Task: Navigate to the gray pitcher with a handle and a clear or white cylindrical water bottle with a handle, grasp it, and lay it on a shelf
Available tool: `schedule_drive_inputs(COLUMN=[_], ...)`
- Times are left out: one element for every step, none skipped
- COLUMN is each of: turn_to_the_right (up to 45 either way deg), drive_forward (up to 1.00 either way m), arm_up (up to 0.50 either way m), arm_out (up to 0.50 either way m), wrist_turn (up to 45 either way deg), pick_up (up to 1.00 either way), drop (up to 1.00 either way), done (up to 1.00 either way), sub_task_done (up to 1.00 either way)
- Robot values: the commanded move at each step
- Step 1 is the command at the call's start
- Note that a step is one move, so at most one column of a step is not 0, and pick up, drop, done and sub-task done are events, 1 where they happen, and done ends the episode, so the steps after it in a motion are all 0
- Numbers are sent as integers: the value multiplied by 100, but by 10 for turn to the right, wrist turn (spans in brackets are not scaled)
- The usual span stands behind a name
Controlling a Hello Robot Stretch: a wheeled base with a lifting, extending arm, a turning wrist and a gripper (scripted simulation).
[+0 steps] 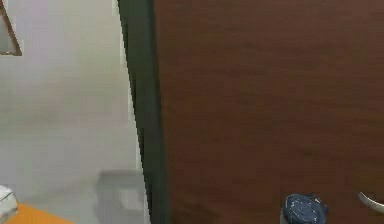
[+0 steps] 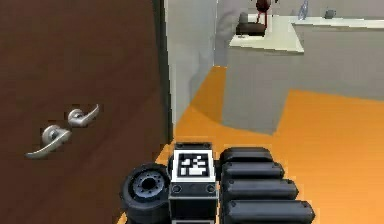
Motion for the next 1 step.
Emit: schedule_drive_inputs(turn_to_the_right=[-450], drive_forward=[0], arm_up=[0], arm_out=[0], wrist_turn=[0], pick_up=[0], drop=[0], done=[0], sub_task_done=[0])
